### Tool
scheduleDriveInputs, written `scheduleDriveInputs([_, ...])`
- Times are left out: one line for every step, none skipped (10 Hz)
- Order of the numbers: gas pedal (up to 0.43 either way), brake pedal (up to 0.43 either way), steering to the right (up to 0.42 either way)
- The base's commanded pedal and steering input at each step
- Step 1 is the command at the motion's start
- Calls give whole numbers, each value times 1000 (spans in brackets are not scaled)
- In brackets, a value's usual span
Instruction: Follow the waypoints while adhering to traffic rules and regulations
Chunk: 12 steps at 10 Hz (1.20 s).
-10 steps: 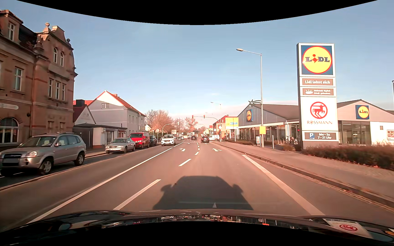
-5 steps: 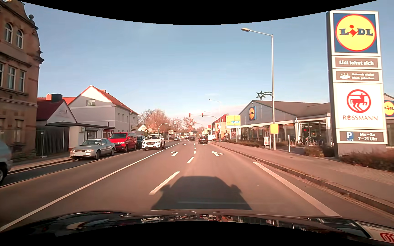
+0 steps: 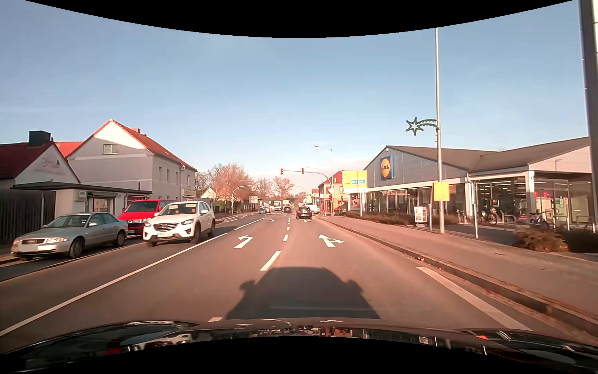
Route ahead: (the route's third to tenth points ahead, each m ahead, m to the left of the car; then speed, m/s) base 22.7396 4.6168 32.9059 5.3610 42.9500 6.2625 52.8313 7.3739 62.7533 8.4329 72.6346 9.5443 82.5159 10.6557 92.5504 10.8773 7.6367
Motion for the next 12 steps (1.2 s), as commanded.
scheduleDriveInputs([0, 171, 15])
scheduleDriveInputs([0, 165, 14])
scheduleDriveInputs([0, 159, 13])
scheduleDriveInputs([0, 152, 12])
scheduleDriveInputs([0, 146, 10])
scheduleDriveInputs([0, 140, 9])
scheduleDriveInputs([0, 140, 5])
scheduleDriveInputs([0, 140, 1])
scheduleDriveInputs([0, 128, -3])
scheduleDriveInputs([0, 110, -8])
scheduleDriveInputs([0, 91, -10])
scheduleDriveInputs([0, 67, -13])
